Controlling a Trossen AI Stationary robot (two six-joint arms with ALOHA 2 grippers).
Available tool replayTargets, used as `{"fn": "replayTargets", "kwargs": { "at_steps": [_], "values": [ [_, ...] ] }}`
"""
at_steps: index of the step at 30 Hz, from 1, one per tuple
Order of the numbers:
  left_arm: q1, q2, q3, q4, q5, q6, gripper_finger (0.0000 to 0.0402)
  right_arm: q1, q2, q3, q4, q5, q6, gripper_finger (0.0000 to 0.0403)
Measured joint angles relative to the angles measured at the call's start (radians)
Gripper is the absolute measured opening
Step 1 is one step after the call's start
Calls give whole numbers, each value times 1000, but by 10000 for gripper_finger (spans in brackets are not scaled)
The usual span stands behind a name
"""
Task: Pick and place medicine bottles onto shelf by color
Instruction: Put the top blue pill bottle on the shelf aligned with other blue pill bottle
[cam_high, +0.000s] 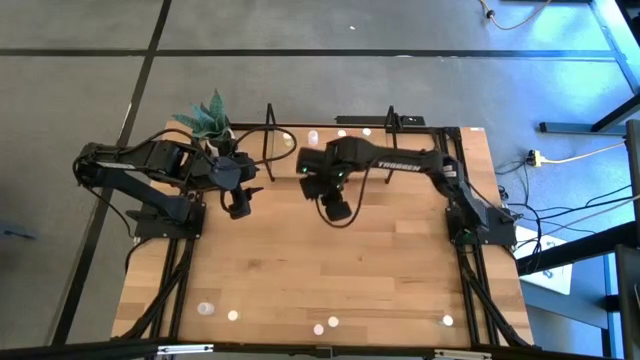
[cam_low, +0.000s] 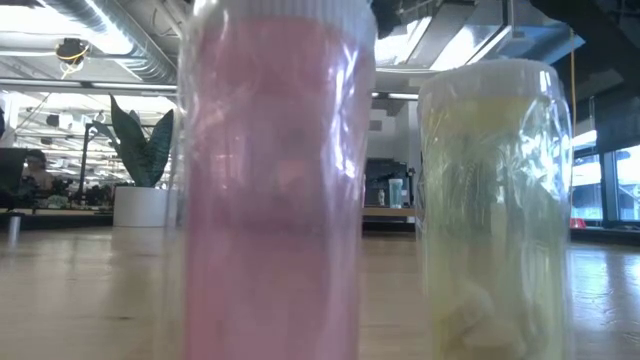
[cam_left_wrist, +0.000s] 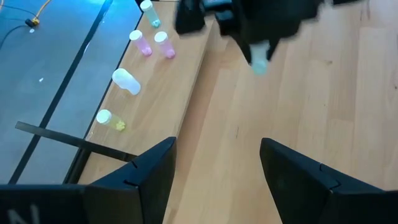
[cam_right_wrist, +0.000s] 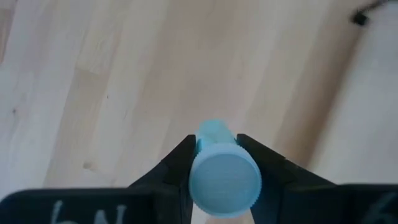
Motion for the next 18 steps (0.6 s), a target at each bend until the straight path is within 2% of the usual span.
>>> {"fn": "replayTargets", "kwargs": {
  "at_steps": [18],
  "values": [
    [1,0,0,7,0,-1,226,-173,-177,-3,-165,10,31,111]
  ]
}}
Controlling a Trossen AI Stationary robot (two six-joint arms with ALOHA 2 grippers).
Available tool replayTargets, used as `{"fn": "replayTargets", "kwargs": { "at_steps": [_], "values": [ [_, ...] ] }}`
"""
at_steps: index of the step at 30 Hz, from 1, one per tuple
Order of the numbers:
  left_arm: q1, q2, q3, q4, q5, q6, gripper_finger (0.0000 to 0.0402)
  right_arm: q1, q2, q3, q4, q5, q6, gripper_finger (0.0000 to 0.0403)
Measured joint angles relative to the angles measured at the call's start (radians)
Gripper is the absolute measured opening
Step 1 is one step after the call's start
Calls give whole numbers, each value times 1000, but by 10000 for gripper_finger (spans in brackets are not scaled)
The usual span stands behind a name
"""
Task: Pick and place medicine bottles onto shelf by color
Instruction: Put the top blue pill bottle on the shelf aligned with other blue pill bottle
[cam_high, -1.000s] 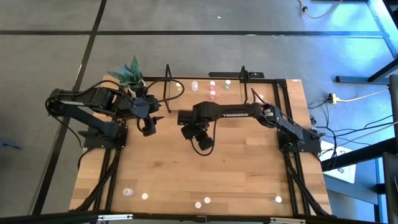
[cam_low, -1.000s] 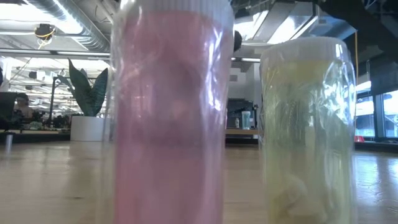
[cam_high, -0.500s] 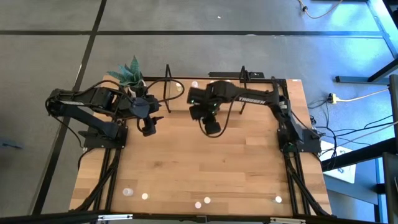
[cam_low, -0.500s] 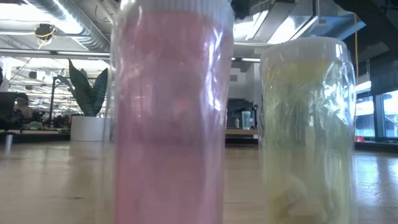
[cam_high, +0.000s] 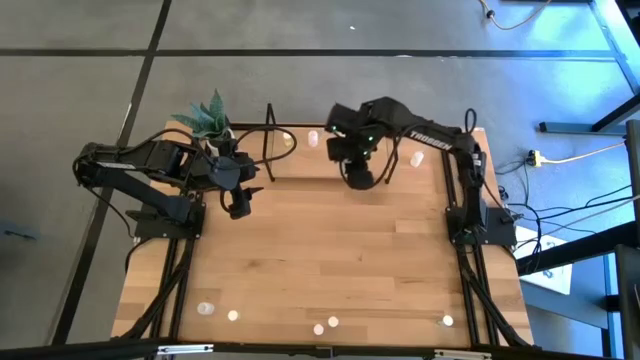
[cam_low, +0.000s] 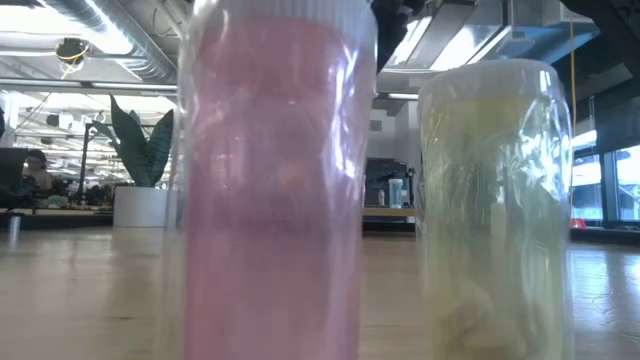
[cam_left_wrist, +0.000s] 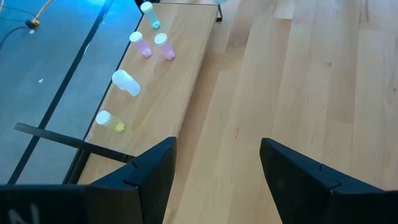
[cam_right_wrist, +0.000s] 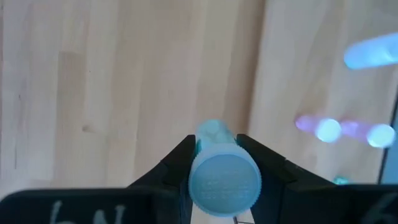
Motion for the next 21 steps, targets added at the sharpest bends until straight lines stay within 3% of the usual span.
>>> {"fn": "replayTargets", "kwargs": {
  "at_steps": [7,14,21],
  "values": [
    [0,0,0,1,0,-1,226,-59,-13,-16,-11,0,2,112],
    [0,0,0,2,0,-1,226,-92,-42,-153,-31,-2,1,112],
    [0,0,0,2,-7,-2,226,-130,-189,-374,186,45,61,112]
  ]
}}
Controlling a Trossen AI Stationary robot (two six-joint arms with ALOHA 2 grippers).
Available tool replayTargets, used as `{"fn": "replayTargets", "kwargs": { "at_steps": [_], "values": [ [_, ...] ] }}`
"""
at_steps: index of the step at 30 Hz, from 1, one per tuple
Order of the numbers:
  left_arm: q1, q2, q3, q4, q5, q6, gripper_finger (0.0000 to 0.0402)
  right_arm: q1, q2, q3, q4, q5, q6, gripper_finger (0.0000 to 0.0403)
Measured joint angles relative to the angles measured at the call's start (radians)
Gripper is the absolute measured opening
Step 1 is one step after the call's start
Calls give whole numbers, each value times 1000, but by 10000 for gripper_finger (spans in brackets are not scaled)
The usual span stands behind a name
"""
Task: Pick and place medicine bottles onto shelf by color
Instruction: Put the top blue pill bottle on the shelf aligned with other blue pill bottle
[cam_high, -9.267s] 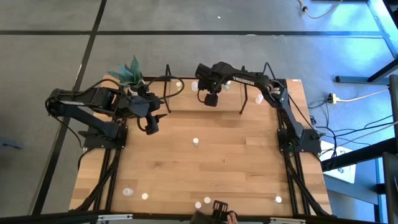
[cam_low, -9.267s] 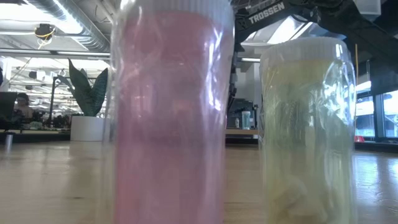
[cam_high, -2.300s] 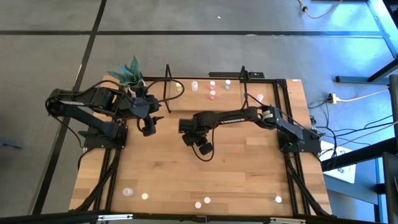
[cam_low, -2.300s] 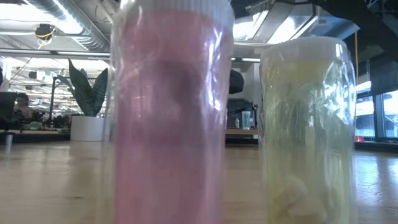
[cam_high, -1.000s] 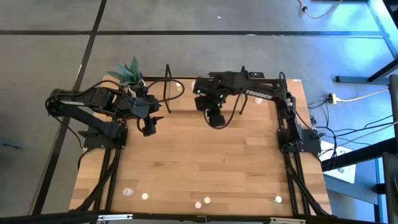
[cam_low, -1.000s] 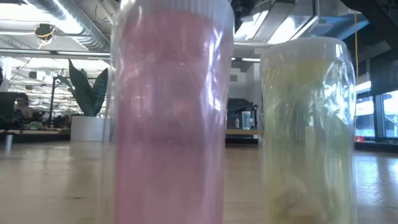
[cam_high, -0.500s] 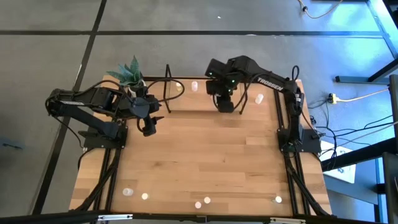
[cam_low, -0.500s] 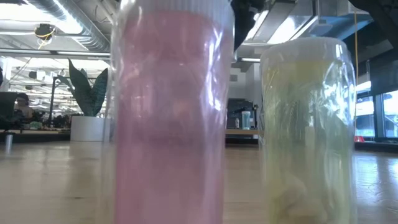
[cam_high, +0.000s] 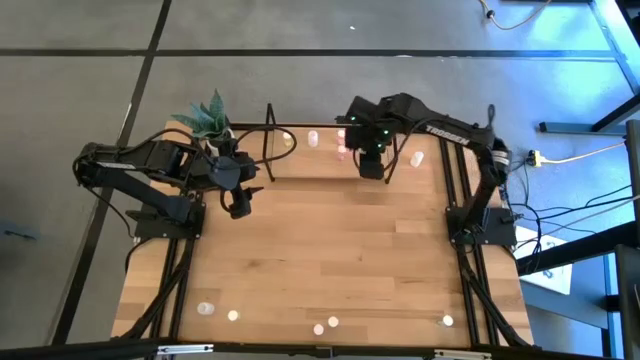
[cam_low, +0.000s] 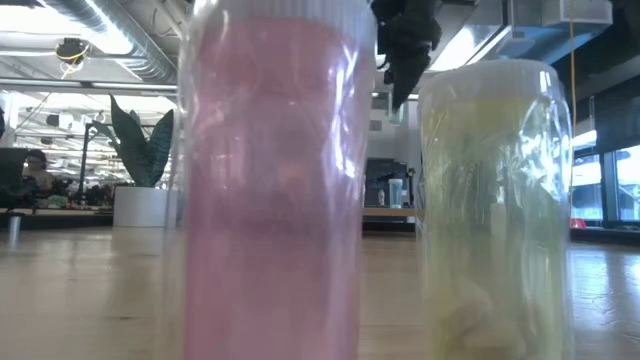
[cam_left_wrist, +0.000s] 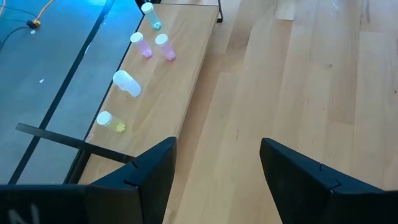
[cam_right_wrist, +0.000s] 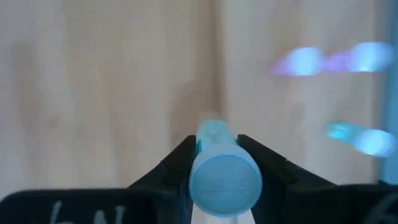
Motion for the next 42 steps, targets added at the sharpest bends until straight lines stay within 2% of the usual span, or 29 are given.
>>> {"fn": "replayTargets", "kwargs": {
  "at_steps": [4,11,16,27,30,33,42],
  "values": [
    [2,0,0,0,-9,1,226,-24,-54,-86,119,79,133,112],
    [5,0,0,0,-10,2,226,-67,-29,-99,133,202,404,112],
    [5,0,0,0,-11,2,226,-97,5,-99,141,202,407,112],
    [5,0,0,0,-11,2,226,-110,87,-99,160,177,-72,112],
    [5,0,0,0,-10,2,226,-127,88,-99,171,114,-177,112],
    [5,0,0,0,-11,2,226,-155,88,-99,176,60,-203,112],
    [5,0,0,0,-10,1,226,-201,92,-216,271,59,-253,112]
  ]
}}
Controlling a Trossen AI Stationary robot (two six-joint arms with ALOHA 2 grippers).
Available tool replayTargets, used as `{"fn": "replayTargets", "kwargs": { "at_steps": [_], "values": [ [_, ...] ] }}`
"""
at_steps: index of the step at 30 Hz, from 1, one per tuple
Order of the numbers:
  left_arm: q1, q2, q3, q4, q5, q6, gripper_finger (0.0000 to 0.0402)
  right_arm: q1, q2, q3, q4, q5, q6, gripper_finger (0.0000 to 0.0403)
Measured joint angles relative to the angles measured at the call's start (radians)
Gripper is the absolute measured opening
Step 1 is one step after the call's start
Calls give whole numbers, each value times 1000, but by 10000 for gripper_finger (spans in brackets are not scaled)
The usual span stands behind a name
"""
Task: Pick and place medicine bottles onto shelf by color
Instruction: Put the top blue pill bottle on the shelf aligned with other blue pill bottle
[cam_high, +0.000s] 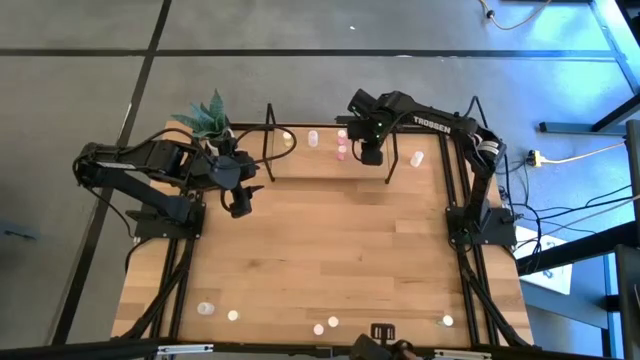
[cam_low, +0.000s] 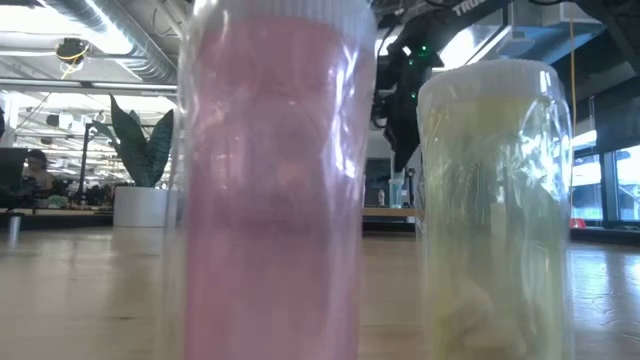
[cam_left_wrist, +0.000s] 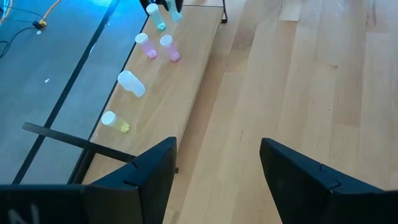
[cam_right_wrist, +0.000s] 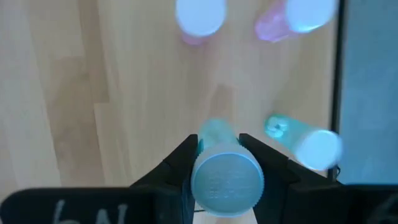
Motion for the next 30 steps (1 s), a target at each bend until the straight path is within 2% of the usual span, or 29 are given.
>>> {"fn": "replayTargets", "kwargs": {
  "at_steps": [4,16,30],
  "values": [
    [0,0,0,0,0,0,226,1,0,-43,53,-1,-23,112],
    [0,0,0,0,-1,-1,226,0,0,-63,49,30,-103,112],
    [0,0,0,0,-2,-1,226,0,-1,-150,128,42,-105,112]
  ]
}}
